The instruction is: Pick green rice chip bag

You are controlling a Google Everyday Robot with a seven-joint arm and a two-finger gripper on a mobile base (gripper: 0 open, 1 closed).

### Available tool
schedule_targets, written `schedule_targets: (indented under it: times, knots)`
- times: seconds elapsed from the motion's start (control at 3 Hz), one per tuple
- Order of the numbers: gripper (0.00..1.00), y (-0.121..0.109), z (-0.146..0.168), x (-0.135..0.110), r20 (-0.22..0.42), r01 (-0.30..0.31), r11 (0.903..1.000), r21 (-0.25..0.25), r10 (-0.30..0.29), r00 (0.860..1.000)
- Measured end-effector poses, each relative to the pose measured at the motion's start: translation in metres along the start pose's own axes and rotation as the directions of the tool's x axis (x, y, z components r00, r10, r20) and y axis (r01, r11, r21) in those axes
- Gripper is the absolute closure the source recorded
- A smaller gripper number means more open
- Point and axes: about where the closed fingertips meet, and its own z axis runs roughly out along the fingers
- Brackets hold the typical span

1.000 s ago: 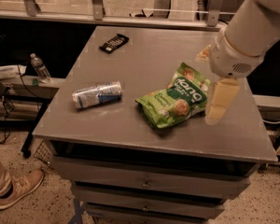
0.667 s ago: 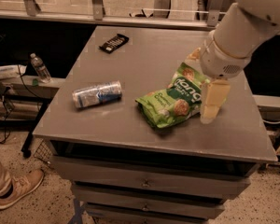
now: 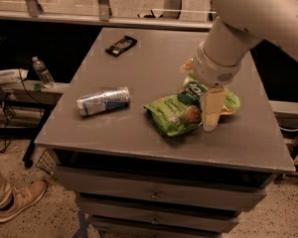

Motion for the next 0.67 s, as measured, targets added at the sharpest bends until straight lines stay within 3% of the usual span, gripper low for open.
schedule_targets:
  times: [0.33,0.67]
  knots:
    - [0.0,-0.0063,0.0093,-0.0078,-0.019,0.05,0.9986,0.016,-0.05,0.999]
    - [0.18,-0.0082,0.0154,-0.0168,-0.038,0.093,0.9956,0.015,-0.092,0.995]
